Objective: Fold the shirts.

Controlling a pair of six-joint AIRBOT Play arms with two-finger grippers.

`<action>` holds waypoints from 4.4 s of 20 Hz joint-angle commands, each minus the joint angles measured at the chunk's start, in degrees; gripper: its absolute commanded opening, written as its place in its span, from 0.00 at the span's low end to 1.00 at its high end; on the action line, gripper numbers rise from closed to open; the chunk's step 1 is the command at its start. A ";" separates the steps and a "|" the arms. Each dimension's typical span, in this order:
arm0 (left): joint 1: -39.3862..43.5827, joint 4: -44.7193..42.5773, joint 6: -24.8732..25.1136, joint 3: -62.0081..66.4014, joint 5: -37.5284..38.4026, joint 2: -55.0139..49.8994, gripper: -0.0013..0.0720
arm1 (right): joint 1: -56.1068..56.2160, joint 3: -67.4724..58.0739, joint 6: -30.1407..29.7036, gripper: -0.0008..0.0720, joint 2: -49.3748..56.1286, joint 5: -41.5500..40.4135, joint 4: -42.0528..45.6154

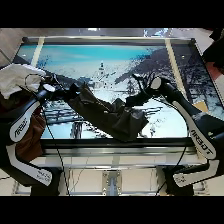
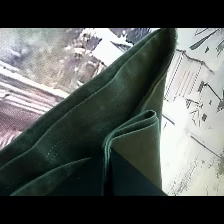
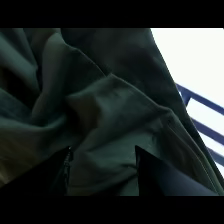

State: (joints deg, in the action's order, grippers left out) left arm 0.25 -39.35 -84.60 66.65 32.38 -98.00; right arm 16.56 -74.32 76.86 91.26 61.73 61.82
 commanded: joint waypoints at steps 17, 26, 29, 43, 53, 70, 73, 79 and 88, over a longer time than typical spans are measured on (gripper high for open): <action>-11.30 -10.29 10.51 0.22 11.47 38.47 0.03 | 2.84 -25.59 0.31 0.03 -7.63 28.96 9.57; -23.26 -22.36 8.68 1.86 10.16 80.67 0.03 | 7.04 -47.06 6.54 0.02 -39.34 25.09 13.14; -23.80 -20.41 8.33 6.29 14.10 79.78 0.03 | 6.99 -47.04 7.19 0.02 -44.59 18.86 20.85; -8.48 -22.05 10.49 6.73 20.61 25.73 0.03 | -3.87 -37.64 8.87 0.02 -1.90 2.16 36.41; -5.75 -8.76 10.54 7.82 -19.96 11.06 0.86 | -9.75 -43.89 11.13 0.65 14.16 -25.14 26.56; -54.16 -11.45 -0.48 -45.18 20.39 56.74 0.85 | -57.81 22.71 1.90 0.63 -40.87 8.57 -0.68; -49.79 0.48 6.69 -50.88 21.35 54.23 0.85 | -60.96 34.60 -1.66 0.64 -37.00 10.69 -11.65; -32.94 9.99 10.14 -50.95 14.27 44.46 0.85 | -61.16 36.11 -12.46 0.63 -27.39 12.94 -24.17; -19.28 17.25 10.10 -50.12 -1.55 34.51 0.65 | -61.16 36.11 -13.62 0.63 -28.28 12.66 -24.06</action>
State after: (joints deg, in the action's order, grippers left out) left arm -22.76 -24.58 -74.74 16.19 37.45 -60.55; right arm -44.56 -38.30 63.79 62.96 74.72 37.80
